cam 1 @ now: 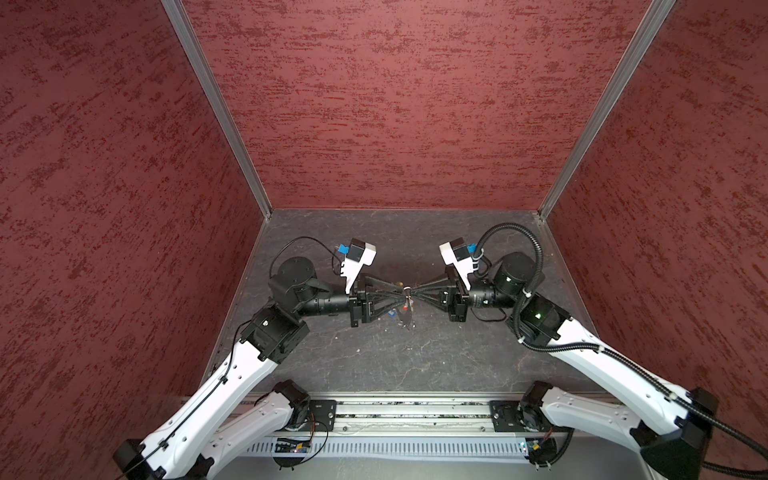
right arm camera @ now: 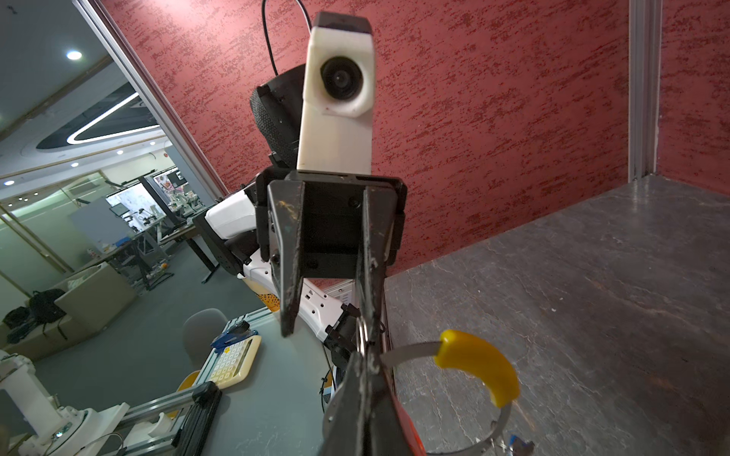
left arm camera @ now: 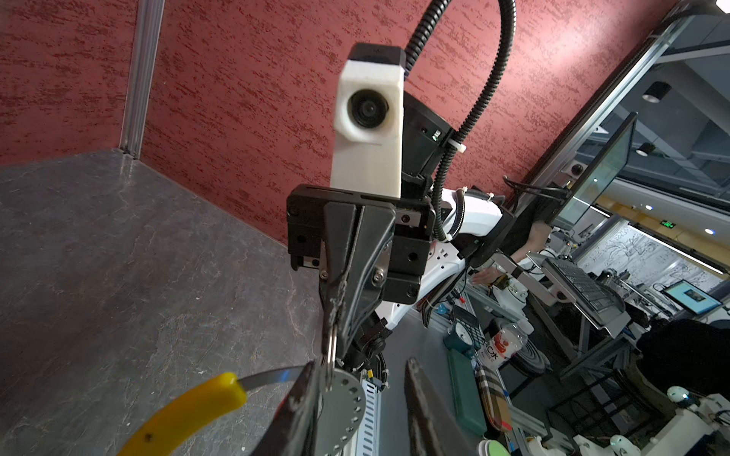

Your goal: Remove the keys from the keyring

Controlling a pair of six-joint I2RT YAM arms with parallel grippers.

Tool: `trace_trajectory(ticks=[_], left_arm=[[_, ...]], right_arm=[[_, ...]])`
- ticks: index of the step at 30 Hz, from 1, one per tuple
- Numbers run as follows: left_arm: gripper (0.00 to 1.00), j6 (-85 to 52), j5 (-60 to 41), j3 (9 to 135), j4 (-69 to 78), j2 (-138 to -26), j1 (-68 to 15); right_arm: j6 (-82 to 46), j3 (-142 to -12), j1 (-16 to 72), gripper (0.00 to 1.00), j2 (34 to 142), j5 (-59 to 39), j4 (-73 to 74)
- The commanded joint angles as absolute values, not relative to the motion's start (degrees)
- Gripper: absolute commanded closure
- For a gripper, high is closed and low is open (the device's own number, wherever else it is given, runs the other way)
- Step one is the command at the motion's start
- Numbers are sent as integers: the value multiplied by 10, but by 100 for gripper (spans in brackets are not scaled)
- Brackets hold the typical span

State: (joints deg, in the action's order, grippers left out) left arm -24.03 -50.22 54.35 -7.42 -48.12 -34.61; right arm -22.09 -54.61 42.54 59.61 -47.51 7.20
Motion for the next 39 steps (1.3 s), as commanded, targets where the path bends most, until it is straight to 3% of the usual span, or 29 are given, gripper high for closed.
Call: trace_trajectory(ticks=[1,13,23,26,27,29,31,34,39], left_arm=[[68,-225,-510,559,-93,-486,-350],[82,-216,-501,567,-101,-499,-357],[100,-214,-477,565,-94,-497,-361],[100,-208,-452,562,-91,-492,-371],[100,-204,-441,562,-92,-488,-376],[100,-197,-417,558,-91,-478,-383],[100,-195,-404,553,-86,-468,-385],[100,-196,-394,544,-74,-459,-386],[100,-198,-395,537,-60,-451,-388]], right_arm=[[-206,-567,423,100,595,-481,70],[-199,-573,423,100,598,-482,54],[-199,-576,424,100,603,-484,47],[-196,-575,424,100,600,-477,45],[-195,-573,424,98,596,-470,45],[-190,-564,424,72,578,-437,47],[-181,-552,424,55,558,-402,49],[-177,-529,424,48,535,-371,62],[-181,-512,424,46,542,-403,69]])
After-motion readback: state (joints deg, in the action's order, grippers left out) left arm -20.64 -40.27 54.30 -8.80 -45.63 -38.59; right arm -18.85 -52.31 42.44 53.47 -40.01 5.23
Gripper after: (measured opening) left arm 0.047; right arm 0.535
